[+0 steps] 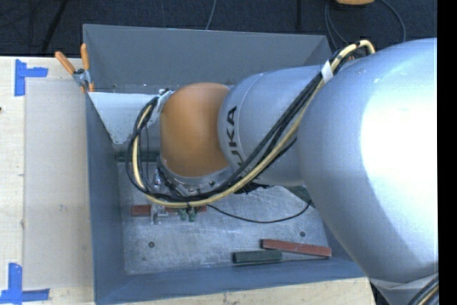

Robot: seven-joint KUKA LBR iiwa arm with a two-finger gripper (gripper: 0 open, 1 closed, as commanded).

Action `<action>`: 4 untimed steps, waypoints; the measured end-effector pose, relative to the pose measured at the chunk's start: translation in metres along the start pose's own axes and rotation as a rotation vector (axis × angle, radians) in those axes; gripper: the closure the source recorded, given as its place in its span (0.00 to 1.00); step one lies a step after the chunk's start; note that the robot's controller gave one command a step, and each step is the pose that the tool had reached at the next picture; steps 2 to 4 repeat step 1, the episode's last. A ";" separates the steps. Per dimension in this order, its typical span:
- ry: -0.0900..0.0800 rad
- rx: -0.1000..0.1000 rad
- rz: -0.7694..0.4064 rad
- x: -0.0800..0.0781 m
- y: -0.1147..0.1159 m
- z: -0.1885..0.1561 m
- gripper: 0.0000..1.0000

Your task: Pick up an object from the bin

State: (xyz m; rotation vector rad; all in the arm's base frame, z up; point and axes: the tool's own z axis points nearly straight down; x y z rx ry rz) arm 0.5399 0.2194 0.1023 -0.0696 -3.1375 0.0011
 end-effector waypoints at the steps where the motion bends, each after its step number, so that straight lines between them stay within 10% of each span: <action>1: -0.003 -0.001 0.002 0.005 -0.003 -0.118 1.00; 4: -0.003 -0.001 0.002 0.005 -0.003 -0.118 1.00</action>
Offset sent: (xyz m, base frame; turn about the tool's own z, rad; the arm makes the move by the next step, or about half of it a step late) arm 0.0000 0.0000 0.0000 0.0000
